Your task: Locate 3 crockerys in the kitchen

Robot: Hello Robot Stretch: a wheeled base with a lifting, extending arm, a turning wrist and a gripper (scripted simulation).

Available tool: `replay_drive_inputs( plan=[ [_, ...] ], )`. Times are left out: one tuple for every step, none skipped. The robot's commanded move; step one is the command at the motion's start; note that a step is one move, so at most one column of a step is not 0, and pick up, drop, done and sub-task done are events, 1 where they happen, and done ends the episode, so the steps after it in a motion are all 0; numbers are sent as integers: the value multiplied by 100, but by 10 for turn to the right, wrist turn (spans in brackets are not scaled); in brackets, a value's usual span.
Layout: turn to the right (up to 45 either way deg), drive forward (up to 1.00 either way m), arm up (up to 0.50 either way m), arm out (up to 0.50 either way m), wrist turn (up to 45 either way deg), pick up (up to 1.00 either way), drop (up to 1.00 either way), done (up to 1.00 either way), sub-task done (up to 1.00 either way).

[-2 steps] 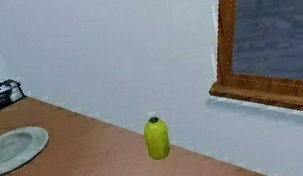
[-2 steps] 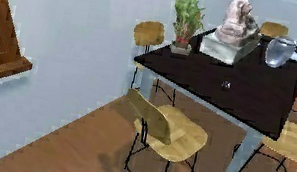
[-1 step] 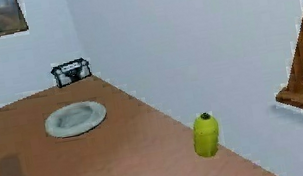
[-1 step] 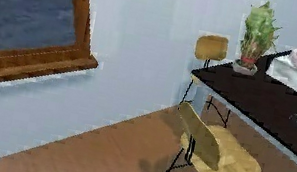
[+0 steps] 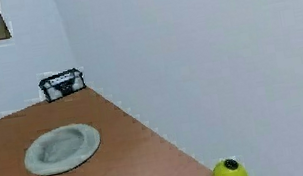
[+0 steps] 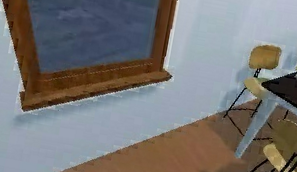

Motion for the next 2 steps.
replay_drive_inputs(
  plan=[
    [-360,0,0,0,0,0,0,0,0],
    [0,100,0,0,0,0,0,0,0]
  ],
)
